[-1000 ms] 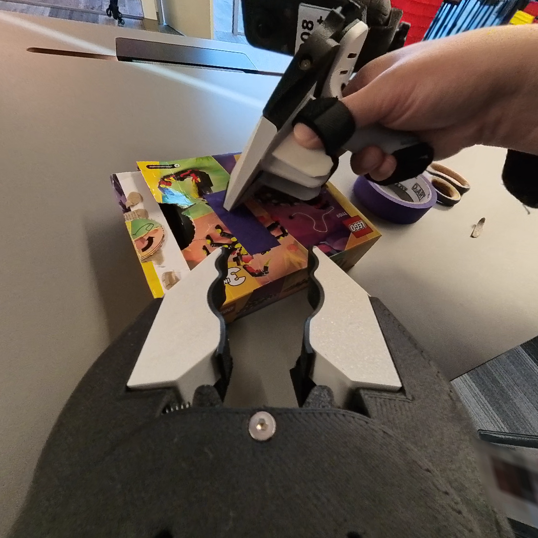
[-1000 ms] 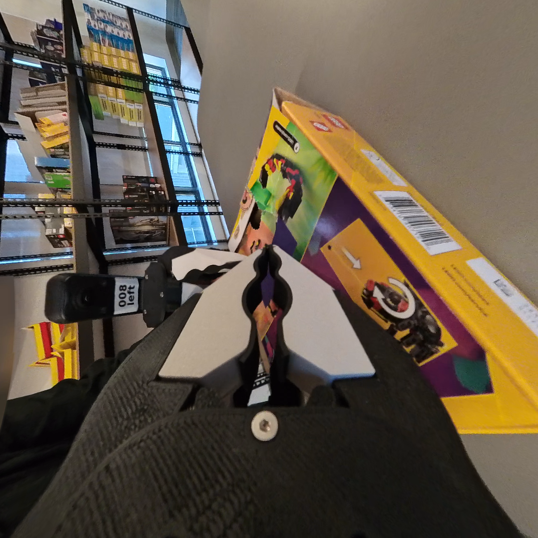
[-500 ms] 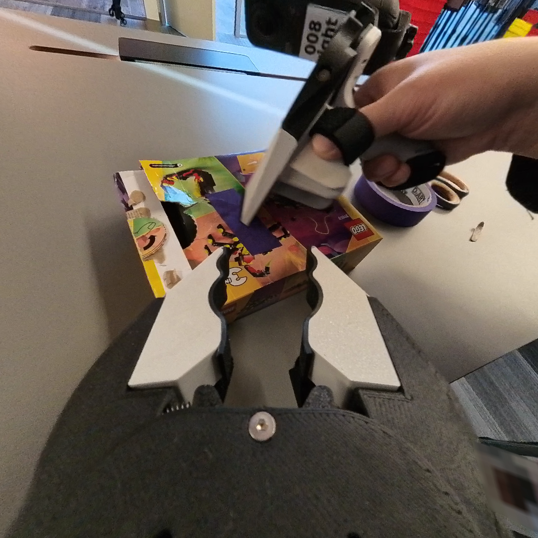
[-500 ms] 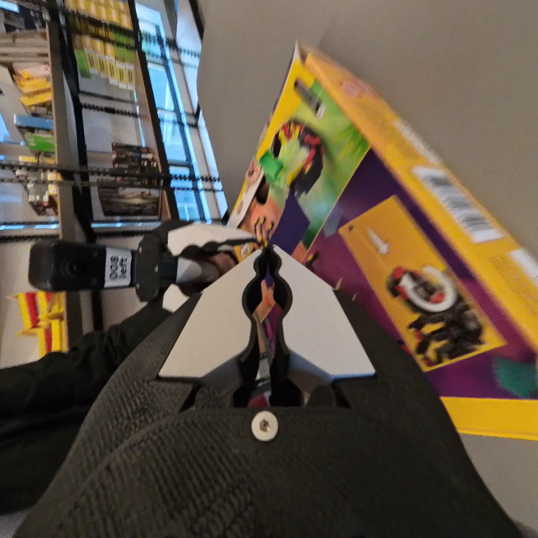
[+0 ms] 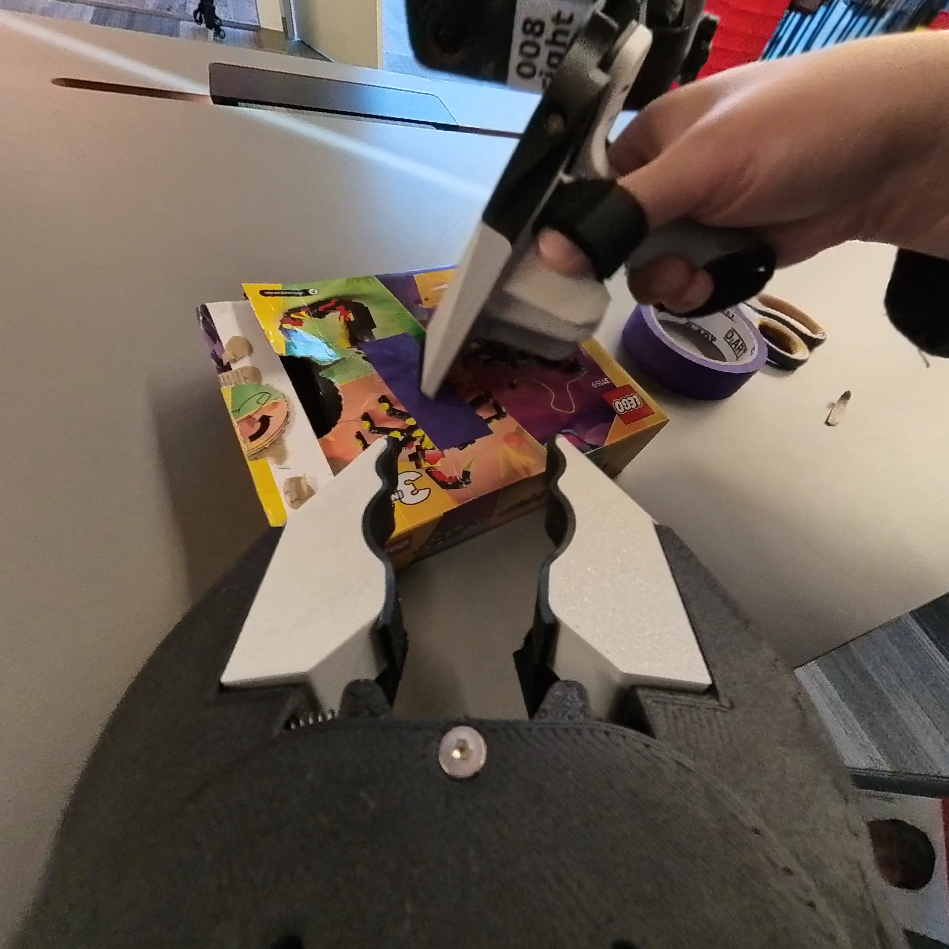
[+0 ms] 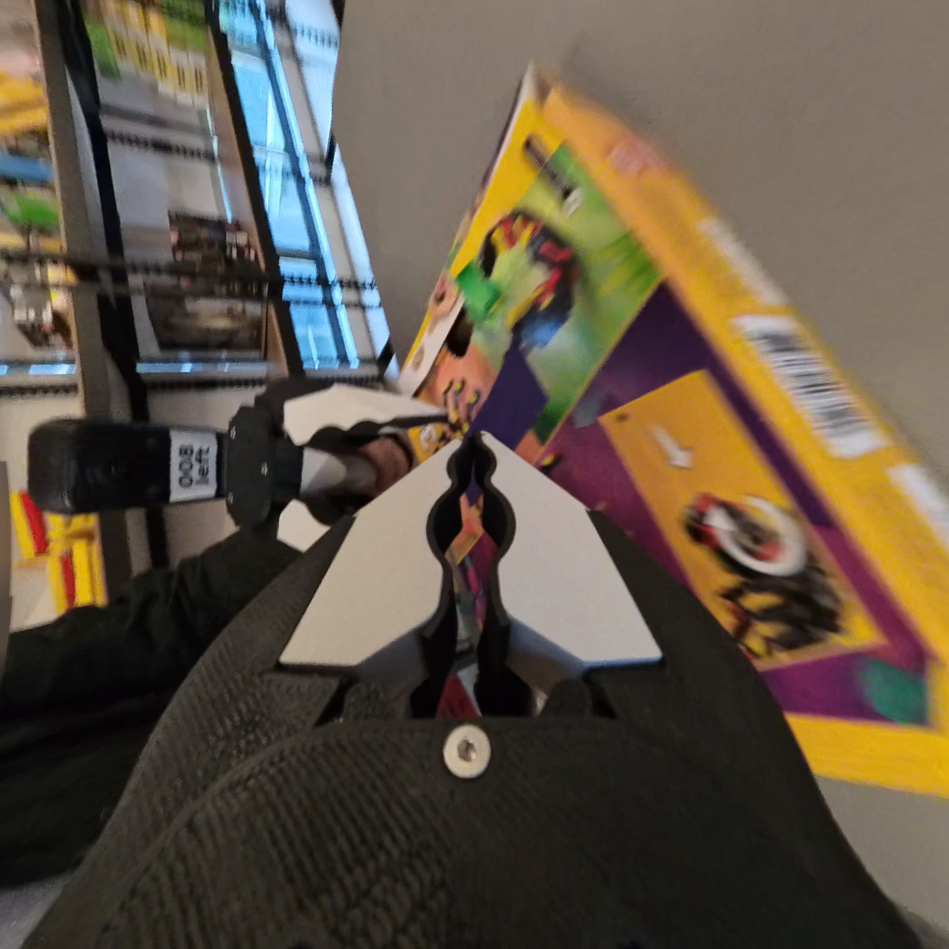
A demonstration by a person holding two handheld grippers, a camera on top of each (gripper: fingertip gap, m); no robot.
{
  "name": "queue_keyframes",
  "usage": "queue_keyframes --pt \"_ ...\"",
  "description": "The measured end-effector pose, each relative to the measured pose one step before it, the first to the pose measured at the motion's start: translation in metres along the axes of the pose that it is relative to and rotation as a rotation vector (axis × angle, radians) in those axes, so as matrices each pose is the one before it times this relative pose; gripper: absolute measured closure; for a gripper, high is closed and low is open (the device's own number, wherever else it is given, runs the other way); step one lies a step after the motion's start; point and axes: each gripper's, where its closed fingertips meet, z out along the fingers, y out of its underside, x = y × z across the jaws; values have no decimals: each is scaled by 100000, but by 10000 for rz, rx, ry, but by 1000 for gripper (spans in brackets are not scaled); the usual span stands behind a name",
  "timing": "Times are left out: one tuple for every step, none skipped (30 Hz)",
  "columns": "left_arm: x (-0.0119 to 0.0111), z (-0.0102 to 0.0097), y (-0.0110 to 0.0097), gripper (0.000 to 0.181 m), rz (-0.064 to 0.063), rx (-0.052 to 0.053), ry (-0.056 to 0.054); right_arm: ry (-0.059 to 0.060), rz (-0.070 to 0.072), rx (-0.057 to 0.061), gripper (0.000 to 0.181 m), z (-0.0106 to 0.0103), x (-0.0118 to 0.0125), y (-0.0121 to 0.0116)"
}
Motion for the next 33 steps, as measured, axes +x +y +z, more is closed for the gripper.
queue_keyframes --pt "13 -31 -31 124 -86 7 14 -206 -35 -394 181 561 -449 672" --pt "-68 -100 -52 122 -105 3 -54 -65 -67 3 181 218 -103 -151" --pt "-183 -162 -94 119 -117 34 -139 4 -47 222 181 -95 76 -594" --pt "-116 -246 -121 115 -113 67 -111 163 -79 429 181 -376 365 -929" --pt "72 -351 -132 115 -90 83 -18 261 -131 564 181 -585 459 -1031" --pt "106 -479 -106 116 -72 110 -35 362 -228 579 181 -743 461 -916" --pt "164 -604 -26 117 -69 111 -26 210 -427 613 181 -838 75 -809" --pt "235 -727 140 118 -143 72 -20 -224 -593 692 181 -852 -733 -770" --pt "259 -845 299 119 -231 86 -15 -174 -642 646 181 -827 -736 -577" --pt "332 -920 453 120 -246 103 20 262 -543 360 181 -722 -64 -126" --pt "233 -975 648 121 -200 36 -31 268 -438 164 181 -555 16 188" --pt "4 -976 790 122 -157 -36 -147 42 -232 -17 181 -351 -198 417" --pt "-146 -921 764 123 -148 -66 -189 110 63 -240 181 -200 115 710" --pt "-214 -818 599 123 -189 -53 -166 139 265 -413 181 -55 407 919" --pt "-308 -664 320 123 -246 9 -158 -145 333 -365 181 19 173 764" --pt "-423 -501 18 123 -232 106 -169 -317 269 -94 181 -58 -39 266" --pt "-682 -311 -159 121 -172 136 -289 -227 88 210 181 -304 7 -266" --pt "-1066 -144 -268 115 -85 152 -520 -249 -323 597 181 -725 -274 -1054" --pt "-842 93 -333 113 1 178 -356 48 -765 922 181 -1109 -162 -1710" --pt "-284 332 -366 114 -119 117 -3 481 -1063 744 181 -1104 479 -1661" --pt "149 539 -425 117 -333 39 241 548 -1151 456 181 -698 839 -1198" --pt "220 712 -407 121 -428 6 227 653 -813 122 170 -165 1371 -404" --pt "134 835 -296 126 -422 -19 128 654 -351 -294 139 341 1690 418" --pt "28 917 -198 128 -460 -40 43 -221 -22 -768 132 607 518 1035" --pt "296 947 -198 128 -502 -28 189 -536 292 -920 133 644 33 1194" --pt "290 899 -109 128 -491 -76 145 -340 577 -911 139 576 216 1183" --pt "-171 771 -1 128 -383 -110 -209 -534 534 -708 156 421 -349 911" --pt "-244 616 20 125 -142 -57 -332 -768 348 -364 162 333 -986 552" --pt "-122 447 85 125 -29 -59 -281 -334 273 60 174 -6 -624 -4" --pt "-103 321 105 124 -86 -72 -246 75 161 -131 181 -87 -214 456" --pt "140 203 76 121 -122 -31 -50 318 -29 -250 181 -14 39 821" --pt "263 105 30 120 -134 5 99 85 -120 -247 181 90 -468 1034" --pt "19 28 28 119 -141 -17 1 -249 -2 -93 181 130 -1084 924"
